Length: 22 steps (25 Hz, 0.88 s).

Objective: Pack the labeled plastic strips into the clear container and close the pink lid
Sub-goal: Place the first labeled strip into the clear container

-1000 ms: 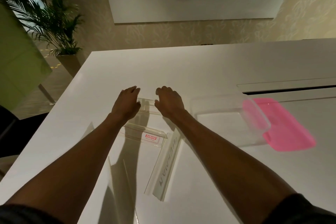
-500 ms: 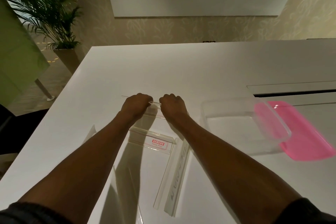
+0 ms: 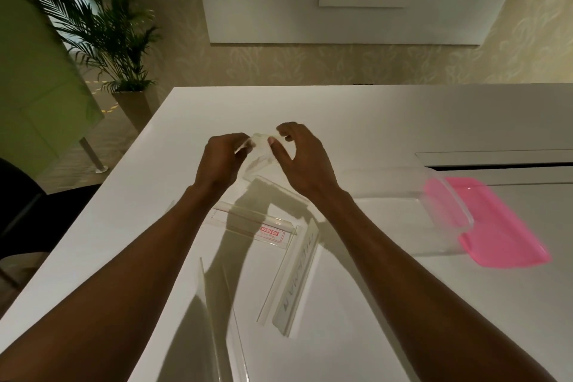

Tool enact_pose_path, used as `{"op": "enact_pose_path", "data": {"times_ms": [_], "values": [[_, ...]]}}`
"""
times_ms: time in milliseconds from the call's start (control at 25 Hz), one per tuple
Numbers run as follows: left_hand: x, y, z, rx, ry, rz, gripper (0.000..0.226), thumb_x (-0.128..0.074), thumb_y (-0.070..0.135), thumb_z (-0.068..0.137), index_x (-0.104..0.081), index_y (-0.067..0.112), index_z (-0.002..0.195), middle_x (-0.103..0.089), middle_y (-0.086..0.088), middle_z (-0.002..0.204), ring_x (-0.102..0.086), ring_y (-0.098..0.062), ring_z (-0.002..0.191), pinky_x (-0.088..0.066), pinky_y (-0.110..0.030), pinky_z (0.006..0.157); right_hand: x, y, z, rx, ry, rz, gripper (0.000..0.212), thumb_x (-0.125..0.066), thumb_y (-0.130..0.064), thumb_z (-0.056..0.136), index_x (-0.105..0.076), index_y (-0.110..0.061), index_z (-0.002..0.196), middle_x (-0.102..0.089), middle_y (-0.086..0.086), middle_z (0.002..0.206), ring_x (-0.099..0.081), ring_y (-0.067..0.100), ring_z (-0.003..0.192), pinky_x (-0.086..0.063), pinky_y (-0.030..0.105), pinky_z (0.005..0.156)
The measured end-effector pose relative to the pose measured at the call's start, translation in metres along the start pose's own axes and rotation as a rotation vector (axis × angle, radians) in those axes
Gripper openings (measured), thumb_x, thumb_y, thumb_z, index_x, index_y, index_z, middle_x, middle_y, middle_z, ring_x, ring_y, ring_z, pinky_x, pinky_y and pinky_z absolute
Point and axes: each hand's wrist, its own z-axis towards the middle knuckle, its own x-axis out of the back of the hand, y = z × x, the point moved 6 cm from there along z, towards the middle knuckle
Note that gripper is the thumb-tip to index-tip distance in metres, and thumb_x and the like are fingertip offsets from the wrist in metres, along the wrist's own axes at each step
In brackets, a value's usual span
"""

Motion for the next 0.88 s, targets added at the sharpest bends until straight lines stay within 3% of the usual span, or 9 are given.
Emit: {"op": "enact_pose_path", "data": {"times_ms": [80,200,280,400,560,640,720,880], "values": [[0.014,0.006,-0.013,0.108,0.08,-0.228,0.016,-0.071,0.0,0.09,-0.073,0.012,0.08,-0.079,-0.005,0.093,-0.073,-0.011,0.086,-0.055,-0.015,0.077,0.015,-0.001,-0.011,-0.051,0.083,0.12,0.035,-0.054,-0.043,0.105,-0.06,-0.018,0.129,-0.066,-0.005,0.124,-0.064,0.011,0.111,-0.053,0.031,0.095],[0.023,0.016,-0.037,0.26,0.105,-0.452,0.017,-0.069,-0.005,0.087,-0.077,0.01,0.09,-0.077,-0.001,0.092,-0.07,0.004,0.076,-0.052,-0.01,0.066,0.03,0.005,-0.031,-0.139,0.149,0.223,0.031,-0.056,-0.04,0.105,-0.06,-0.017,0.126,-0.066,-0.004,0.122,-0.064,0.013,0.11,-0.054,0.036,0.096],[0.022,0.022,-0.053,0.34,0.089,-0.699,0.02,-0.069,-0.009,0.086,-0.075,0.003,0.1,-0.078,-0.005,0.092,-0.073,-0.007,0.083,-0.057,-0.02,0.071,0.033,0.013,-0.046,-0.212,0.172,0.25,0.033,-0.058,-0.04,0.104,-0.058,-0.017,0.128,-0.064,-0.004,0.126,-0.062,0.013,0.112,-0.053,0.037,0.1],[0.017,0.041,-0.077,0.369,0.101,-1.018,0.03,-0.064,-0.016,0.09,-0.065,-0.005,0.117,-0.07,-0.025,0.113,-0.069,-0.037,0.111,-0.057,-0.048,0.095,0.036,0.024,-0.067,-0.348,0.186,0.327,0.041,-0.062,-0.044,0.101,-0.053,-0.019,0.132,-0.061,-0.004,0.13,-0.059,0.014,0.117,-0.052,0.038,0.105],[0.005,0.07,-0.1,0.46,0.172,-1.359,0.051,-0.049,-0.022,0.093,-0.077,0.019,0.105,-0.076,-0.009,0.11,-0.071,-0.027,0.108,-0.053,-0.05,0.1,0.034,0.03,-0.087,-0.505,0.114,0.629,0.047,-0.06,-0.051,0.1,-0.054,-0.02,0.134,-0.066,0.002,0.13,-0.065,0.018,0.121,-0.056,0.04,0.106],[-0.002,0.083,-0.107,0.5,0.184,-1.469,0.042,-0.053,-0.015,0.094,-0.076,0.018,0.108,-0.075,-0.01,0.114,-0.069,-0.03,0.113,-0.049,-0.052,0.105,0.034,0.026,-0.095,-0.466,0.087,0.809,0.041,-0.059,-0.047,0.102,-0.058,-0.017,0.131,-0.072,0.008,0.123,-0.068,0.023,0.12,-0.057,0.042,0.104],[-0.01,0.092,-0.114,0.543,0.173,-1.51,0.036,-0.056,-0.012,0.095,-0.067,0.005,0.124,-0.068,-0.02,0.129,-0.063,-0.038,0.125,-0.045,-0.053,0.11,0.039,0.02,-0.102,-0.387,0.096,0.964,0.031,-0.061,-0.043,0.102,-0.064,-0.02,0.123,-0.076,0.007,0.117,-0.07,0.026,0.118,-0.059,0.041,0.101],[-0.022,0.106,-0.123,0.569,0.115,-1.55,0.041,-0.055,-0.011,0.097,-0.054,-0.006,0.138,-0.058,-0.028,0.14,-0.058,-0.041,0.131,-0.043,-0.052,0.113,0.059,0.017,-0.111,-0.302,0.162,1.033,0.021,-0.069,-0.037,0.097,-0.071,-0.023,0.113,-0.076,0.01,0.116,-0.071,0.028,0.118,-0.061,0.04,0.095]]}}
